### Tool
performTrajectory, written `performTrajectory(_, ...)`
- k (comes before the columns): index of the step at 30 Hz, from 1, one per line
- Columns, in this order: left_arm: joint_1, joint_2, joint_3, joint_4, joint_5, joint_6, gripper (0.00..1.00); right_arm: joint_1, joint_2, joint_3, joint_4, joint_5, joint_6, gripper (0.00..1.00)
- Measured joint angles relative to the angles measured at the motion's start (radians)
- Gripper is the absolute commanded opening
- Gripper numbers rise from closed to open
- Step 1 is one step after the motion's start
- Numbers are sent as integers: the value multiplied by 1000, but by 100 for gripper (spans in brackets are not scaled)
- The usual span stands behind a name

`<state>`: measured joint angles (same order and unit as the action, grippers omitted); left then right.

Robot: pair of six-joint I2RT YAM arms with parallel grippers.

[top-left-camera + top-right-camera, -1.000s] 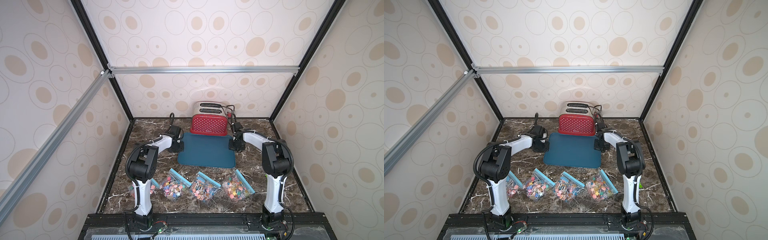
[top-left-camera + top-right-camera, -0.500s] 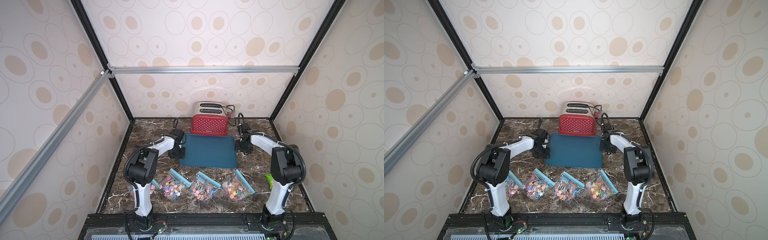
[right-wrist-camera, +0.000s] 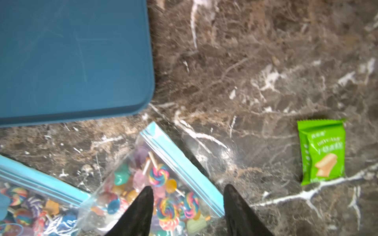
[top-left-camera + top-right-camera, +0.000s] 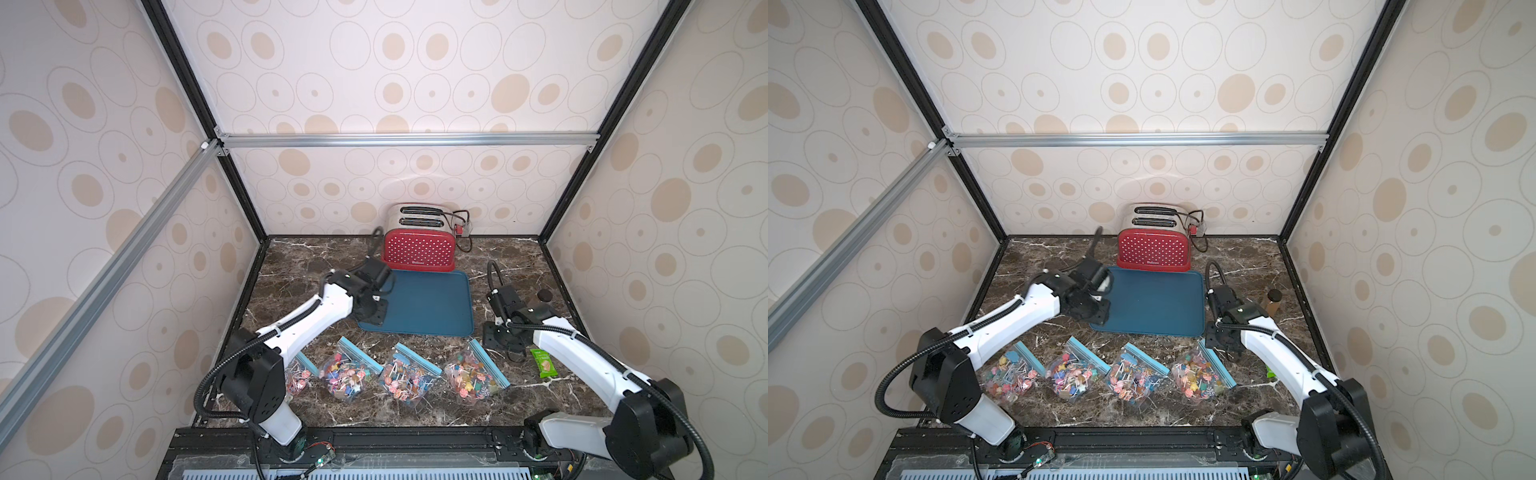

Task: Pour candies out of the ziploc bag
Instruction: Move the tray to the center of the board, then adjust the ziploc bag at the center of the board.

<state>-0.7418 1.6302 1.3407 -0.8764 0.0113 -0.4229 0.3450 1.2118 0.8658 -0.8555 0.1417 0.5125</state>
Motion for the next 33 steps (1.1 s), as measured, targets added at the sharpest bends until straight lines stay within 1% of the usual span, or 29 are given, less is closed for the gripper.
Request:
performTrajectory(2,-129,43,16,-6,8,-24,55,-19,-31,4,-12,15,0,57)
performTrajectory(3,-196,76,36,-8,13,-37,56,-45,-43,10,-18,19,-2,57)
performTrajectory(5,-288,133,79,-1,32,-69,58,-107,-62,21,-20,20,-6,57)
performTrajectory(7,-362,190,124,21,58,-103,58,-166,-89,26,-22,19,-13,57)
performTrajectory(9,-406,240,160,46,78,-137,57,-213,-124,31,-31,20,-23,57)
performTrajectory(11,-423,277,182,74,90,-170,56,-233,-154,39,-43,19,-32,57)
performTrajectory(15,-422,332,192,122,96,-227,52,-245,-196,50,-58,17,-51,57)
performTrajectory(21,-420,411,215,176,92,-278,48,-253,-219,48,-65,14,-65,56)
performTrajectory(23,-420,430,216,193,87,-290,44,-255,-221,42,-64,11,-67,55)
performTrajectory(25,-420,442,217,205,83,-299,38,-255,-221,34,-64,8,-68,55)
performTrajectory(28,-417,454,222,217,72,-312,26,-255,-221,22,-64,4,-69,53)
performTrajectory(33,-414,455,222,236,51,-325,2,-255,-221,20,-64,-9,-71,52)
